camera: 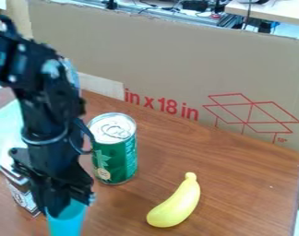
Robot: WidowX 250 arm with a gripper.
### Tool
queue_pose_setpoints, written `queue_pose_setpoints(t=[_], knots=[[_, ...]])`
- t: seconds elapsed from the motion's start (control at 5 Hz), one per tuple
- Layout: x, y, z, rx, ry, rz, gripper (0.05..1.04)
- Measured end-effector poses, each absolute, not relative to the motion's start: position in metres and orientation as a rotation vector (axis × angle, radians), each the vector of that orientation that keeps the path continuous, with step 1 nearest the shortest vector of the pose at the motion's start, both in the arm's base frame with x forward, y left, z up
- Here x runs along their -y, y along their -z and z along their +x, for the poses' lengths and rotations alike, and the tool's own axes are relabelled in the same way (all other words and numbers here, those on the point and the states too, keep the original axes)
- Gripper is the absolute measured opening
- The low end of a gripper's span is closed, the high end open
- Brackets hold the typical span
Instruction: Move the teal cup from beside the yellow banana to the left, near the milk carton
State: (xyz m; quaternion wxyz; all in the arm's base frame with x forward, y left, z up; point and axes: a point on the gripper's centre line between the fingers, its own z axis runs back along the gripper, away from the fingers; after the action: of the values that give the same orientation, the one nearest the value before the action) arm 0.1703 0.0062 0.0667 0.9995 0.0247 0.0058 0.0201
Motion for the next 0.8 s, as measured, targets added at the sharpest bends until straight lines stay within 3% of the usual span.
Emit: queue_pose_setpoints(t=[0.2, 0.6, 0.8], knots=[[0.009, -0.050, 0.174, -0.022, 0.018, 0.055, 0.097], [0.009, -0.042, 0.182, -0.001, 0.021, 0.058, 0.131], [0.005, -0.045, 0.163, -0.085, -0.010, 0.080, 0.300]])
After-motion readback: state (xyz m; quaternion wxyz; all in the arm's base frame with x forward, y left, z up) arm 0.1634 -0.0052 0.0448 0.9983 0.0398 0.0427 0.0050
